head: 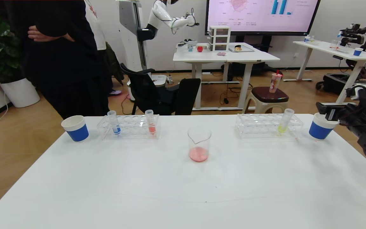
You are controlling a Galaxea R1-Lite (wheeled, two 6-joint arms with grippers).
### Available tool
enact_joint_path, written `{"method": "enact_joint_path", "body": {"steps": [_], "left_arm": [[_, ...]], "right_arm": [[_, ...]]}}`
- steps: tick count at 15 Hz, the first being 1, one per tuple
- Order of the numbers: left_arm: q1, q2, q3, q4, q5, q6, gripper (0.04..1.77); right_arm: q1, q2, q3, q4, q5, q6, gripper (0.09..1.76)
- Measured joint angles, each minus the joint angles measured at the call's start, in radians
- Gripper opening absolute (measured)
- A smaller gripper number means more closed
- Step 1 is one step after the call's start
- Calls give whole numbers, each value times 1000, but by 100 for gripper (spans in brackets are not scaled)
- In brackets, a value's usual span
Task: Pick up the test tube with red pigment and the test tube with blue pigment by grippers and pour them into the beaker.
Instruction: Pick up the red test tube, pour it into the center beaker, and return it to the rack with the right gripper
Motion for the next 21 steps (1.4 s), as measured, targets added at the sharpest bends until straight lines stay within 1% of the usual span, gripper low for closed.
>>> {"method": "enact_joint_path", "body": {"steps": [3, 5, 7, 9, 12, 14, 16, 19, 21], "left_arm": [[0, 0, 0, 0, 0, 0, 175], [0, 0, 0, 0, 0, 0, 175], [0, 0, 0, 0, 0, 0, 175], [0, 0, 0, 0, 0, 0, 175], [0, 0, 0, 0, 0, 0, 175], [0, 0, 0, 0, 0, 0, 175], [0, 0, 0, 0, 0, 0, 175], [0, 0, 0, 0, 0, 0, 175], [0, 0, 0, 0, 0, 0, 175]], "right_arm": [[47, -49, 1, 8, -3, 2, 174], [103, -109, 5, 16, -7, 22, 174], [165, -192, 32, 59, -9, 40, 174], [235, -300, 101, 95, -10, 56, 174], [328, -485, 244, 111, -14, 59, 174], [359, -626, 332, 115, -18, 48, 174], [365, -772, 402, 133, -26, 25, 174], [363, -1032, 467, 268, -27, 5, 174], [366, -1228, 493, 420, -12, -1, 174]]}}
